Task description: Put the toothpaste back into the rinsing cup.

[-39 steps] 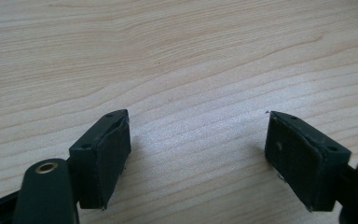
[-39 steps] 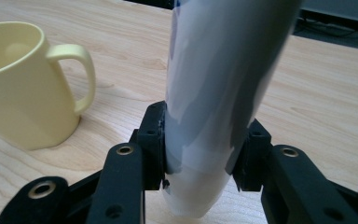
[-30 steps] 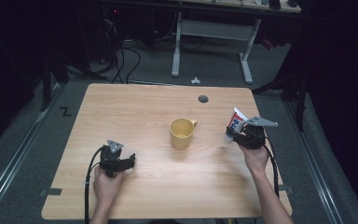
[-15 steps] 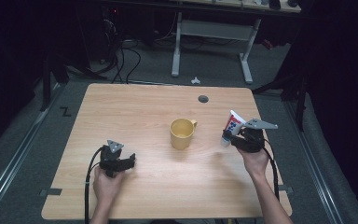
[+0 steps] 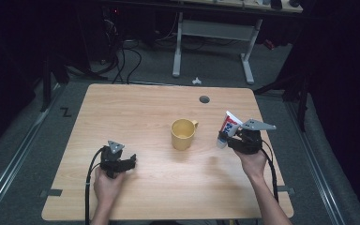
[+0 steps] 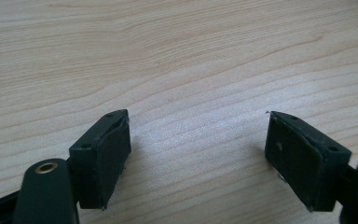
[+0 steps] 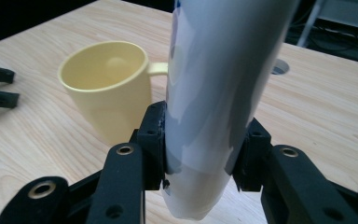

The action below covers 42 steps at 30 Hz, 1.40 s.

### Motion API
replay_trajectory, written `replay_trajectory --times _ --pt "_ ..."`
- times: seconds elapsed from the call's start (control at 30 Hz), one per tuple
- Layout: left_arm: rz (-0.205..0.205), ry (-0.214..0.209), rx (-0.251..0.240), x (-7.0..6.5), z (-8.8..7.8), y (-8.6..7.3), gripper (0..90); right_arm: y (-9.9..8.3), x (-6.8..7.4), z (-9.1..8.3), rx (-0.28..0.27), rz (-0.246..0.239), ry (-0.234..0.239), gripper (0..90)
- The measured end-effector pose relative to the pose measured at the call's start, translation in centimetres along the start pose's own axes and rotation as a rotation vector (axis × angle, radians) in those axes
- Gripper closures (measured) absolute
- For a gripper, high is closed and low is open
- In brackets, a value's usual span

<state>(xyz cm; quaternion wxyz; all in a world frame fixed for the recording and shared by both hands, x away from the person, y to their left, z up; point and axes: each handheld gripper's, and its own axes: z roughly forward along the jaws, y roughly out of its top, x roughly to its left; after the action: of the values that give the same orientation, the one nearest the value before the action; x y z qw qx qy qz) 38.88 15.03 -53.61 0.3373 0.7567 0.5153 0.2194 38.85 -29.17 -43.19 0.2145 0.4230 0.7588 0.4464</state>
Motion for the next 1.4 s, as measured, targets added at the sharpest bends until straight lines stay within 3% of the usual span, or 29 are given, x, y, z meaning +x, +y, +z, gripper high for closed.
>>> replay_trajectory --times 0.37,1.4 --pt "0.001 0.000 0.000 0.0 0.0 0.0 22.6 1.2 1.8 0.3 -0.013 -0.043 0.056 62.1" --pt "0.000 0.000 0.000 0.0 0.0 0.0 22.6 3.6 3.9 0.9 -0.037 -0.074 0.152 62.2"
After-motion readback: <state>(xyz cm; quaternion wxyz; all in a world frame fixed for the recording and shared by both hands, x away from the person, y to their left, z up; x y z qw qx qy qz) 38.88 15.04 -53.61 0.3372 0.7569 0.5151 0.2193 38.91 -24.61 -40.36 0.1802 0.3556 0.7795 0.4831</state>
